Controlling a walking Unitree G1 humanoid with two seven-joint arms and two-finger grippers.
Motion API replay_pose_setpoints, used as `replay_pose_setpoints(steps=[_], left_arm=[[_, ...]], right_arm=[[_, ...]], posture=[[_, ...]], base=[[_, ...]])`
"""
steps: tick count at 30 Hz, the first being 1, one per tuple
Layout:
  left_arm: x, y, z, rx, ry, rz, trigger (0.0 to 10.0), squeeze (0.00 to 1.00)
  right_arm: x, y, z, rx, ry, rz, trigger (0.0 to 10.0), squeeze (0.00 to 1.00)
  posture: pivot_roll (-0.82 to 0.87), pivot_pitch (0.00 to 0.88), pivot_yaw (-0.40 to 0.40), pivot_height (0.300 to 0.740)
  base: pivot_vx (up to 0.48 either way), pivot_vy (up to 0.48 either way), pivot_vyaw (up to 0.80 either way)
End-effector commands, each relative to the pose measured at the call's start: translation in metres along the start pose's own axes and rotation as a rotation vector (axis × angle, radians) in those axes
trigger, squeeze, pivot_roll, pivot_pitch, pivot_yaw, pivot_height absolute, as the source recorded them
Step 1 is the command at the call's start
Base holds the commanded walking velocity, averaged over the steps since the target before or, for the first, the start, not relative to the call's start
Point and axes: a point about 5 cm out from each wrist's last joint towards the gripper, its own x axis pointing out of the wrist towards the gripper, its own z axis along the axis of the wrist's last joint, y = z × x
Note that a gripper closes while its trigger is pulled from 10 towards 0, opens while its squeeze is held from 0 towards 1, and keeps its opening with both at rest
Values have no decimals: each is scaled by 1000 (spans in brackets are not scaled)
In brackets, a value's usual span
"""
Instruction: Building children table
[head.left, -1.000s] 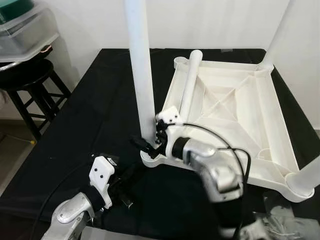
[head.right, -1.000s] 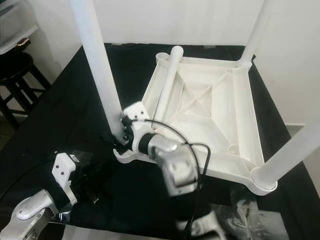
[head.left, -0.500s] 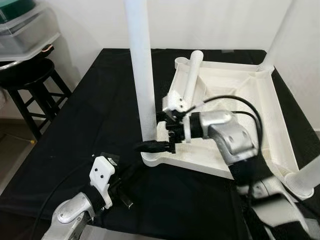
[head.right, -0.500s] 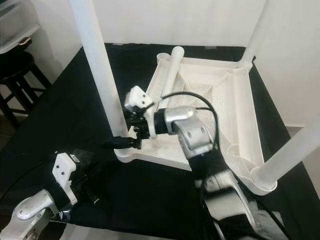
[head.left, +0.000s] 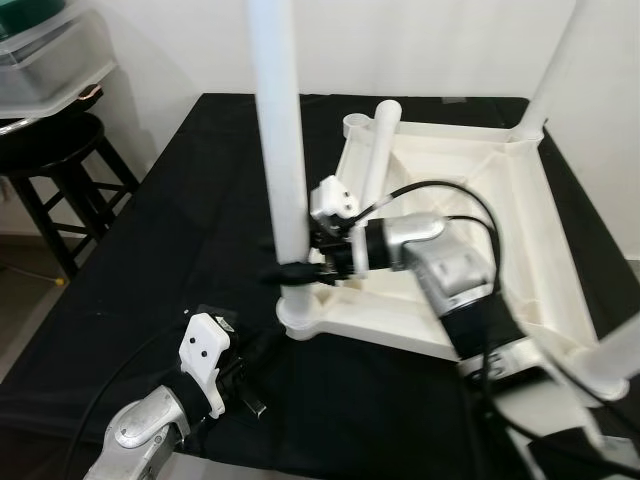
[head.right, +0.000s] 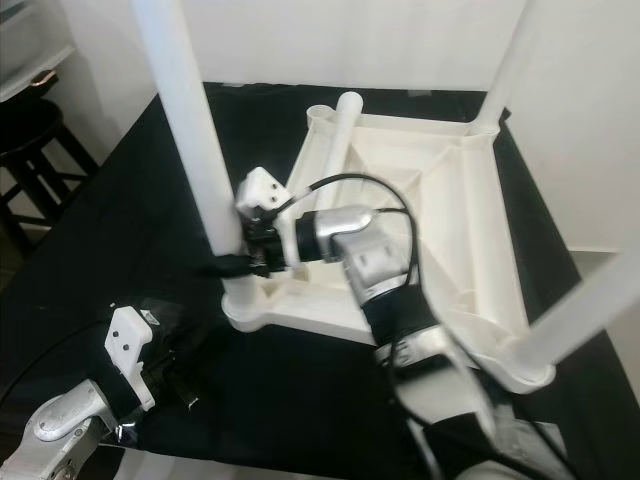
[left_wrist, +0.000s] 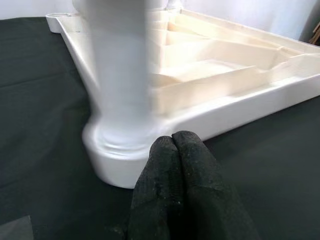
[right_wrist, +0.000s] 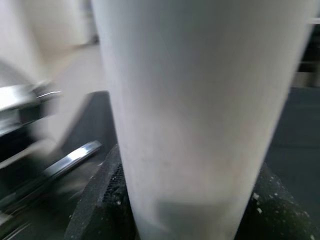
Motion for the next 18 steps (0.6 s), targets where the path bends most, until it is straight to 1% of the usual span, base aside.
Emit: replay_pose_setpoints(steps=[1,2,3,4,5,8,10,11,12,13,14,15,16,17,18], left_arm=[[-2,-2,-2,-1,12,-4,10000,0],[-3,-1,-1,-1,12,-3,10000,0],[-3,-1,-1,0,12,-4,10000,0],[-3,0,-1,1,13,-4,10000,0],[-3,0,-1,2,14,-5,10000,0],[-3,0,-1,3,15,-5,10000,0],[-2,0,-2,5,17,-6,10000,0],[-2,0,-2,5,17,-6,10000,0],[-3,-1,-2,6,19,-6,10000,0],[-3,-1,-3,7,20,-5,10000,0],[-3,-1,-3,7,20,-5,10000,0],[-3,-1,-3,6,21,-5,10000,0],[-3,-1,-3,6,21,-4,10000,0],[-3,-1,-3,6,21,-4,10000,0],[-3,-1,-3,6,21,-4,10000,0]], right_arm=[[2,-1,-33,97,144,-174,0,0],[4,7,-45,133,181,-332,0,0],[11,23,-49,186,173,-426,0,0],[14,34,-49,218,159,-468,0,0],[20,39,-42,195,136,-467,0,0],[24,41,-37,178,122,-465,0,0],[37,41,-23,124,86,-443,0,0],[37,41,-23,124,86,-443,0,0],[43,44,-18,123,72,-416,0,0],[47,45,-14,120,50,-402,10000,0],[47,45,-14,120,50,-402,10000,0],[50,47,-11,123,27,-375,10000,0],[51,50,-9,158,-8,-354,10000,0],[51,50,-9,158,-8,-354,10000,0],[48,52,-6,153,-49,-334,10000,1000]], posture=[[7,176,-2,740],[6,177,-2,740],[13,176,6,740],[13,175,8,740],[9,166,13,740],[9,166,13,740],[19,158,9,740],[19,158,9,740],[22,156,6,740],[23,154,5,740],[23,154,5,740],[18,153,8,740],[17,152,8,740],[17,152,8,740],[15,152,11,740]], base=[[0,0,0],[0,0,0],[0,0,0],[0,0,0],[0,0,0],[0,0,0],[0,0,0],[0,0,0],[0,0,0],[0,0,0],[0,0,0],[0,0,0],[0,0,0],[0,0,0],[0,0,0]])
